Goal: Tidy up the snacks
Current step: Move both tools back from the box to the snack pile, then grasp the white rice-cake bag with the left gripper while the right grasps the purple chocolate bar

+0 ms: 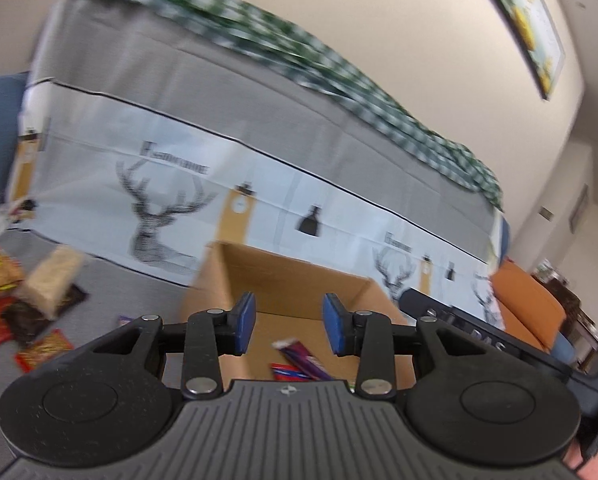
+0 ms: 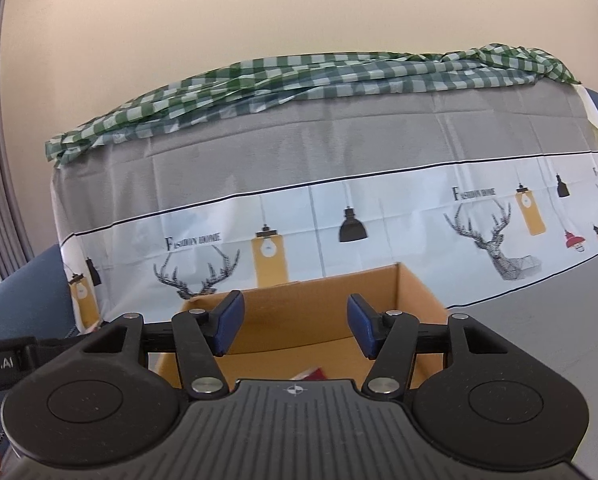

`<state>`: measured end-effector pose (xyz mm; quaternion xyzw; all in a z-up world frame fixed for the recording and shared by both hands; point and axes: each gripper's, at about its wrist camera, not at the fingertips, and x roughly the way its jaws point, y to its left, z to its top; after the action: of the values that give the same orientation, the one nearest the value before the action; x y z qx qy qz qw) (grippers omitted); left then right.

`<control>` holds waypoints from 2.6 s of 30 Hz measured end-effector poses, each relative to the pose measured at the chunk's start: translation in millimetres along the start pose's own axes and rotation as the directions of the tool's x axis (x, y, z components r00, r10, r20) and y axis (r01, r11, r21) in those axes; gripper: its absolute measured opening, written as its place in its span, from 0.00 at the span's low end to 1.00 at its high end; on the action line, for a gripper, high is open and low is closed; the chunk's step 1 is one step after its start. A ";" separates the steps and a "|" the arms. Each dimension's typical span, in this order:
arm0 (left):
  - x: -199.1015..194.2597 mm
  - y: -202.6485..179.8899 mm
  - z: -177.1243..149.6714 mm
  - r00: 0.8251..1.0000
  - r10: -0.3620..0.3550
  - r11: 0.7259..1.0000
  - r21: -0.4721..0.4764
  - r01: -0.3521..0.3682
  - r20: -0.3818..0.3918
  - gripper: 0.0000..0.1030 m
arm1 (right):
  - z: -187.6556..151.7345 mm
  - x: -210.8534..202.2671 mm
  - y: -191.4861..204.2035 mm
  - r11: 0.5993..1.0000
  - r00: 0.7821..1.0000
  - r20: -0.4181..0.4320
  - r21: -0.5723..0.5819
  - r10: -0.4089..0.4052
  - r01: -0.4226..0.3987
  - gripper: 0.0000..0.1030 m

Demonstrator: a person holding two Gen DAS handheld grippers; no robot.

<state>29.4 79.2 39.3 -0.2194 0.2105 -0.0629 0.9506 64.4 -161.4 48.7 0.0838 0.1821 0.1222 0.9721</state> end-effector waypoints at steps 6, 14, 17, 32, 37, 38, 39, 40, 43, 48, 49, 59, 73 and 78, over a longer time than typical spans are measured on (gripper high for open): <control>-15.4 35.1 14.6 0.995 0.104 0.994 -0.029 -0.104 0.009 0.33 | -8.5 -0.9 36.9 0.999 0.999 0.004 0.003 0.033 -0.033 0.52; -24.9 84.6 27.8 0.974 0.224 0.974 -0.040 -0.224 -0.010 0.25 | -25.4 0.3 87.4 0.990 0.991 -0.012 -0.034 0.133 -0.134 0.23; -27.1 104.8 35.0 0.966 0.258 0.964 -0.070 -0.257 -0.005 0.25 | -32.2 2.4 104.4 0.984 0.986 -0.023 -0.057 0.167 -0.168 0.23; 7.6 156.9 51.4 0.942 0.330 0.934 -0.121 -0.336 -0.066 0.25 | -77.8 51.0 186.0 0.968 0.955 -0.218 -0.107 0.201 -0.228 0.25; 30.8 166.4 47.4 0.931 0.344 0.933 -0.072 -0.353 -0.121 0.34 | -95.0 91.0 197.8 0.973 0.944 -0.306 -0.146 0.125 -0.177 0.42; 34.7 168.5 47.4 0.930 0.344 0.933 -0.068 -0.354 -0.126 0.37 | -96.7 98.4 197.5 0.976 0.943 -0.316 -0.149 0.104 -0.157 0.43; 39.1 170.6 47.5 0.929 0.345 0.932 -0.065 -0.355 -0.132 0.41 | -98.6 106.1 196.7 0.979 0.941 -0.327 -0.146 0.088 -0.142 0.47; 43.2 172.0 47.8 0.928 0.346 0.932 -0.063 -0.357 -0.137 0.43 | -100.9 113.9 195.6 0.982 0.938 -0.340 -0.141 0.073 -0.127 0.53; 58.2 173.9 47.8 0.920 0.364 0.927 -0.042 -0.373 -0.147 0.56 | -111.0 132.9 194.8 0.989 0.923 -0.385 -0.132 0.016 -0.073 0.57; 86.0 171.2 46.5 0.903 0.405 0.914 0.049 -0.403 -0.143 0.75 | -124.6 154.5 194.6 0.990 0.908 -0.418 -0.141 -0.033 -0.029 0.60; 91.7 171.7 45.6 0.899 0.412 0.911 0.064 -0.407 -0.147 0.76 | -126.1 158.0 194.1 0.990 0.904 -0.425 -0.137 -0.036 -0.025 0.61; 136.5 176.7 29.7 0.863 0.451 0.892 0.155 -0.425 -0.226 0.80 | -135.1 179.4 190.7 0.989 0.868 -0.490 -0.148 -0.083 0.011 0.58; 137.1 180.6 27.9 0.831 0.481 0.876 0.171 -0.450 -0.280 0.40 | -127.5 166.4 196.7 0.985 0.893 -0.450 -0.157 -0.015 -0.063 0.21; 107.3 180.8 36.2 0.846 0.455 0.889 0.079 -0.452 -0.277 0.39 | -120.1 149.8 194.7 0.982 0.889 -0.458 -0.155 0.026 -0.108 0.21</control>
<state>146.8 232.6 -51.4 -0.1470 0.3921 0.1306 0.8987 114.5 79.1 -71.3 -0.0274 0.3894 0.1877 0.9013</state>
